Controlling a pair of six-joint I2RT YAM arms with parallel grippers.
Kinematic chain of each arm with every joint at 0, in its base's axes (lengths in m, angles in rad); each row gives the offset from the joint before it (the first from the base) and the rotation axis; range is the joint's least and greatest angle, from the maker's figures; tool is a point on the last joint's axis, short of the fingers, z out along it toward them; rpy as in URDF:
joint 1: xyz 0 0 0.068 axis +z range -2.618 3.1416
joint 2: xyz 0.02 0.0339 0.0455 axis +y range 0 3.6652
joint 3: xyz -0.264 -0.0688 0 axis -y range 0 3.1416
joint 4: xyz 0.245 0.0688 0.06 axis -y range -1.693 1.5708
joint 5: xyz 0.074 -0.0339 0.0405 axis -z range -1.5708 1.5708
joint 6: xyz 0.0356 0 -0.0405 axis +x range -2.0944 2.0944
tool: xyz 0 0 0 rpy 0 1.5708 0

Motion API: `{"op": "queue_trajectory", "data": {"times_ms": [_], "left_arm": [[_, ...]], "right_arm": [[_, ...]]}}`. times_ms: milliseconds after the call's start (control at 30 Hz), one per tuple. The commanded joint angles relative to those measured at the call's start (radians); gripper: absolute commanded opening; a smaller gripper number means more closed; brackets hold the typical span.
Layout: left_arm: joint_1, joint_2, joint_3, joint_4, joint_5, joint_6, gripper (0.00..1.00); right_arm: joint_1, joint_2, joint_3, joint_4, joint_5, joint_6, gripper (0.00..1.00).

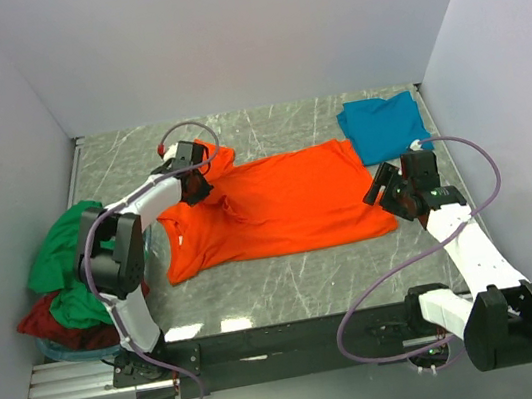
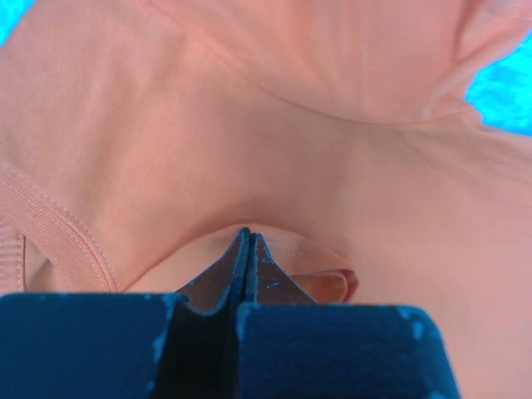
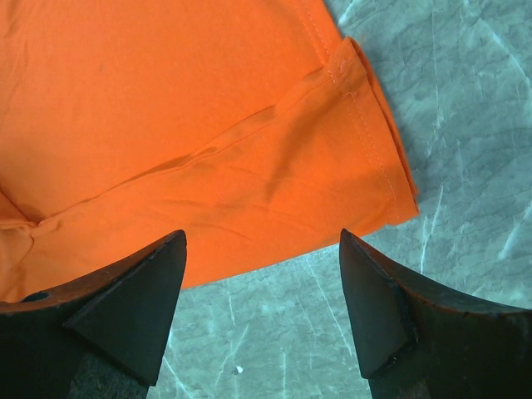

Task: Fold and stack the t-shirts
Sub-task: Fold the tshirt

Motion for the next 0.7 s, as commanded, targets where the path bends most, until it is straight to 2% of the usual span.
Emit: {"op": "queue_trajectory", "data": {"times_ms": [0,300,500,667], "left_arm": [[0.002,-0.070,0.000,0.058,0.018,0.048,0.01],[0.002,0.018,0.137,0.010,-0.012,0.083,0.01],[0.002,0.033,0.174,0.019,-0.003,0.120,0.01],[0.002,0.120,0.266,-0.071,-0.017,0.129,0.01]], "right_arm": [[0.004,-0.002,-0.005,0.024,0.014,-0.010,0.80],[0.004,-0.004,-0.005,0.016,0.022,-0.013,0.80],[0.004,0.002,-0.002,0.016,0.023,-0.011,0.80],[0.004,0.016,-0.002,0.012,0.020,-0.014,0.80]]}}
